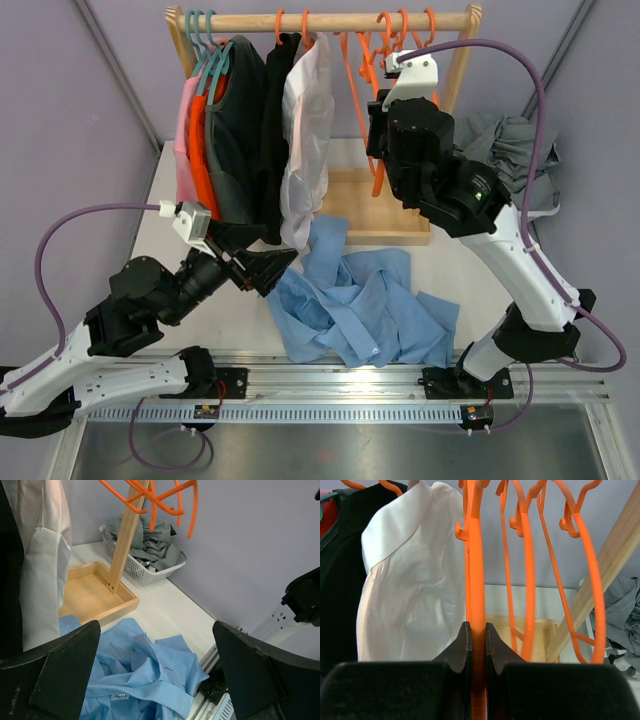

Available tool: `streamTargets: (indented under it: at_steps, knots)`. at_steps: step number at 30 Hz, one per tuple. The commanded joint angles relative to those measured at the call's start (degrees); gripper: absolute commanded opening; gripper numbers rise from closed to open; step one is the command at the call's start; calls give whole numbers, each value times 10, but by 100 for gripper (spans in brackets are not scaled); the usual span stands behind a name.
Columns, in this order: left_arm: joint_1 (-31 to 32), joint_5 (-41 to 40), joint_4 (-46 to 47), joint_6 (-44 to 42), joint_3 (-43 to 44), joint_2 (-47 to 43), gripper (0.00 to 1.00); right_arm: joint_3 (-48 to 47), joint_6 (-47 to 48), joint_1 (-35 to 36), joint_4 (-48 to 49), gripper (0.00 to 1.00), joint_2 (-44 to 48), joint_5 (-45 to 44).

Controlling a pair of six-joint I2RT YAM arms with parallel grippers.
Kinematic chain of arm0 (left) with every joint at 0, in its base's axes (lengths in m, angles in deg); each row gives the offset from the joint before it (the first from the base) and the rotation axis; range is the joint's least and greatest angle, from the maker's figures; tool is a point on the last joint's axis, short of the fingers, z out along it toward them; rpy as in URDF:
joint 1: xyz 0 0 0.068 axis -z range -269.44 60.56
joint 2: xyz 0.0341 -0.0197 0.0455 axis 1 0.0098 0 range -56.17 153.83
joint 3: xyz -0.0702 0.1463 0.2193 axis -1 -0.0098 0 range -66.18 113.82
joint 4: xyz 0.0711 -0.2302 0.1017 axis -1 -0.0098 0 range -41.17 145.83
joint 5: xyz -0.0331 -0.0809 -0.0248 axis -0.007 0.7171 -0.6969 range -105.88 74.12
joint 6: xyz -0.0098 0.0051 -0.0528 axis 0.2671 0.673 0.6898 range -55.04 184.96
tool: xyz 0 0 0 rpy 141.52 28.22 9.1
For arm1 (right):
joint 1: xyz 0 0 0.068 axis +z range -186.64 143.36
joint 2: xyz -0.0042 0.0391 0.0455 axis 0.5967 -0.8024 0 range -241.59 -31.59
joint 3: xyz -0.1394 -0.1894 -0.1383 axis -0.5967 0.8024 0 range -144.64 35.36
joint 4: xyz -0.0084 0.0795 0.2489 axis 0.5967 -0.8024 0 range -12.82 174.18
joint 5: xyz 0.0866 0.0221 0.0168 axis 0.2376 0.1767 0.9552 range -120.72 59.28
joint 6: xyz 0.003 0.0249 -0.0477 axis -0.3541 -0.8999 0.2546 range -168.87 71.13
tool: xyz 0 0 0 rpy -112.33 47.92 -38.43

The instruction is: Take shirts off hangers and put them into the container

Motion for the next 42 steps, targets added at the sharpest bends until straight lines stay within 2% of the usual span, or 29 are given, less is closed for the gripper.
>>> streamTargets:
  at_steps: [1,9,13,26,30,34,42]
  knots:
    - [2,-7,36,11,-7,-11,99,-27,20,1,61,0,-8,0]
    - [2,-3,40,20,-21,-25,99,-8,106,0,126,0,-40,-22]
    - [2,-3,40,21,-25,-32,99,-16,121,-14,128,0,-65,-20]
    - [3,-2,40,21,-21,-28,99,-43,86,-130,95,0,-87,77]
    - [2,0,40,20,-18,-18,99,-49,65,-172,76,0,-91,134]
    - [2,-1,43,19,-16,-15,99,-40,56,-189,62,0,-97,187]
    - [2,-5,40,18,-17,-16,99,32,34,-189,62,0,-68,223]
